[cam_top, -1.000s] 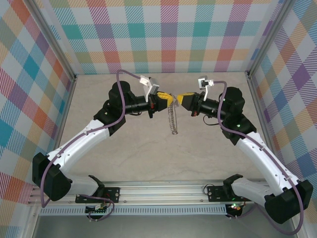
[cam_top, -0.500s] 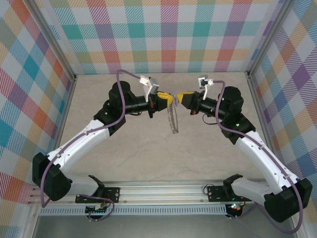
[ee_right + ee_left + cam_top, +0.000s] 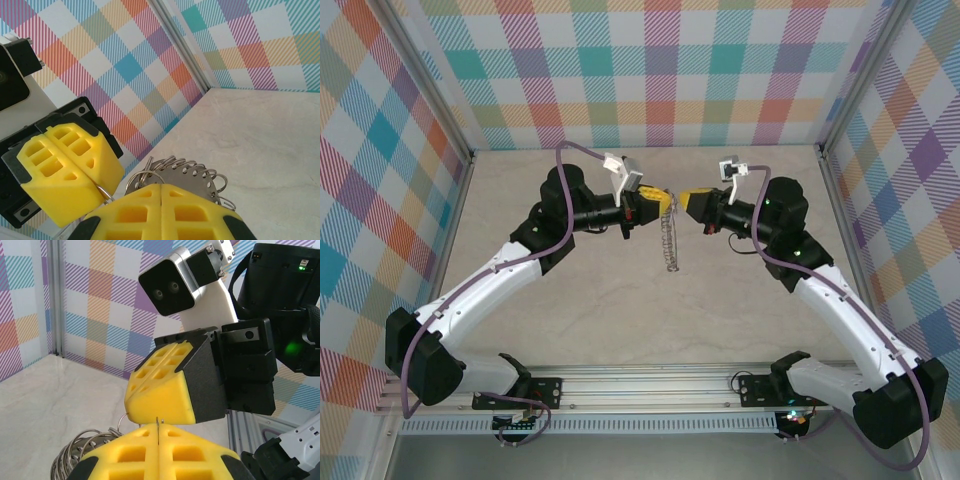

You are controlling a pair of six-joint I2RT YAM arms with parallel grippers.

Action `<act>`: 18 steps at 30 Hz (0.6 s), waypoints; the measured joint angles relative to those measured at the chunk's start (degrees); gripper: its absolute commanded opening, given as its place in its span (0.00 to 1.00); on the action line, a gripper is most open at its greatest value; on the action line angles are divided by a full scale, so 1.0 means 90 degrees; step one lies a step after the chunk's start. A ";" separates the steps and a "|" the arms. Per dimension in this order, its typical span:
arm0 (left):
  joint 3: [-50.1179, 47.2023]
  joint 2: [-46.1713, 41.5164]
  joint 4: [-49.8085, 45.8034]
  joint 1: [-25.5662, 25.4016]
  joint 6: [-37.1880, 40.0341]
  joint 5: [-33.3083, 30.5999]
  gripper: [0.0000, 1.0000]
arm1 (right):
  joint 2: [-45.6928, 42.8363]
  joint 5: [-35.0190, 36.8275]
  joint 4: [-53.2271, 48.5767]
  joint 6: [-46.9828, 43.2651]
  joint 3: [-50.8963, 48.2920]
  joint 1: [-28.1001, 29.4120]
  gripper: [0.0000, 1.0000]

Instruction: Put the keys on the keyring

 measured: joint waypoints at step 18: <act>0.0000 -0.0058 0.0104 -0.0002 0.0000 -0.0124 0.00 | -0.0209 0.0177 -0.0102 0.0022 -0.0189 0.0000 0.00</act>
